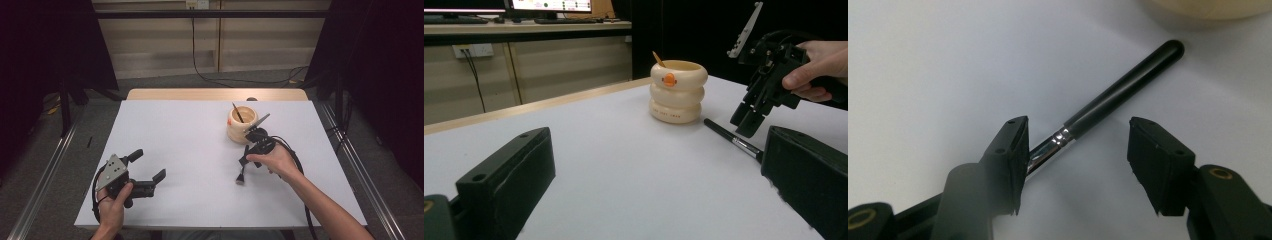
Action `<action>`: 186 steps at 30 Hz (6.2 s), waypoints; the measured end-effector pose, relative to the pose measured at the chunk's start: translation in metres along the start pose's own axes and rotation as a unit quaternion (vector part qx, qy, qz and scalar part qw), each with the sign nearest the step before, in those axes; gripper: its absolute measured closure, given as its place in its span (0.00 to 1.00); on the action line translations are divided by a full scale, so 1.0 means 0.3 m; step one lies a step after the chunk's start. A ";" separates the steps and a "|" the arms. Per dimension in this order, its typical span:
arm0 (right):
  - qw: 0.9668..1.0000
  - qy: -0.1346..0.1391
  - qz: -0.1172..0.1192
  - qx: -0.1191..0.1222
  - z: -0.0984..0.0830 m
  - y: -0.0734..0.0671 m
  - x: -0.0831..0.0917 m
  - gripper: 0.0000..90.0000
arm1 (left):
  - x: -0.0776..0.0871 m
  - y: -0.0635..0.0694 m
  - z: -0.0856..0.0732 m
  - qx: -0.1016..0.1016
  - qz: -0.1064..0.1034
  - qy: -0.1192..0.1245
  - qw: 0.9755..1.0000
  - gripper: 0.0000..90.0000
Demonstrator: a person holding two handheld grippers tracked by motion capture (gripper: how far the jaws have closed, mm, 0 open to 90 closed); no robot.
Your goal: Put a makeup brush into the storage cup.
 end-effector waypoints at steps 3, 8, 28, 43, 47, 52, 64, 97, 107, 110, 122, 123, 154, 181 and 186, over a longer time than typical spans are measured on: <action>1.000 -0.005 0.001 -0.003 -0.001 -0.005 -0.010 0.50 | 0.000 -0.002 -0.001 0.000 0.001 -0.001 1.000 0.01; 1.000 -0.010 -0.003 -0.009 0.000 -0.010 -0.025 0.54 | 0.002 -0.001 0.001 0.000 0.000 0.001 1.000 0.01; 0.999 -0.019 -0.001 -0.040 -0.015 -0.012 -0.040 0.74 | 0.003 -0.001 0.001 0.001 0.001 0.001 1.000 0.01; 0.999 -0.024 -0.032 -0.028 -0.021 -0.002 -0.046 0.86 | 0.002 0.004 0.001 -0.001 -0.001 0.001 1.000 0.01; 0.999 -0.028 -0.029 -0.025 -0.020 -0.002 -0.046 0.88 | 0.003 0.000 0.000 0.000 0.000 0.000 1.000 0.01; 0.999 -0.036 -0.019 -0.032 -0.017 -0.001 -0.045 0.88 | 0.001 0.003 -0.002 -0.002 -0.002 -0.002 1.000 0.01; 0.999 -0.008 0.024 -0.029 -0.014 0.001 0.008 0.88 | 0.001 0.001 -0.002 -0.001 -0.001 -0.001 1.000 0.01; 0.969 0.217 0.106 0.051 0.016 -0.069 0.171 0.88 | -0.001 0.000 -0.001 0.000 0.000 0.000 1.000 0.01; 0.941 0.314 0.109 0.062 0.038 -0.055 0.273 0.88 | 0.002 0.000 0.000 -0.001 0.000 0.001 1.000 0.01; 0.932 0.339 0.108 0.063 0.040 -0.050 0.294 0.88 | 0.002 0.000 0.001 0.000 0.001 0.002 1.000 0.01; 0.898 0.415 0.123 0.081 0.053 -0.054 0.379 0.88 | 0.001 0.000 0.002 0.000 -0.001 0.003 1.000 0.01; 0.897 0.417 0.121 0.083 0.054 -0.055 0.383 0.88 | 0.001 0.000 0.002 0.000 -0.001 0.002 1.000 0.01; 0.880 0.421 0.166 0.145 -0.010 -0.177 0.453 0.88 | 0.006 -0.001 0.007 0.002 -0.003 0.006 1.000 0.01; 0.879 0.379 0.199 0.210 -0.030 -0.326 0.427 0.88 | 0.003 -0.003 0.003 0.004 -0.002 0.004 1.000 0.01; 0.886 0.350 0.205 0.226 -0.034 -0.353 0.406 0.88 | 0.002 -0.004 0.002 0.003 -0.002 0.003 1.000 0.01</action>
Point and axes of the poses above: each handheld gripper's, and its own axes: x roughly backward along the jaws, z roughly out of its top, y roughly to its right, the point moved 10 cm from there along -x, roughly forward along the jaws
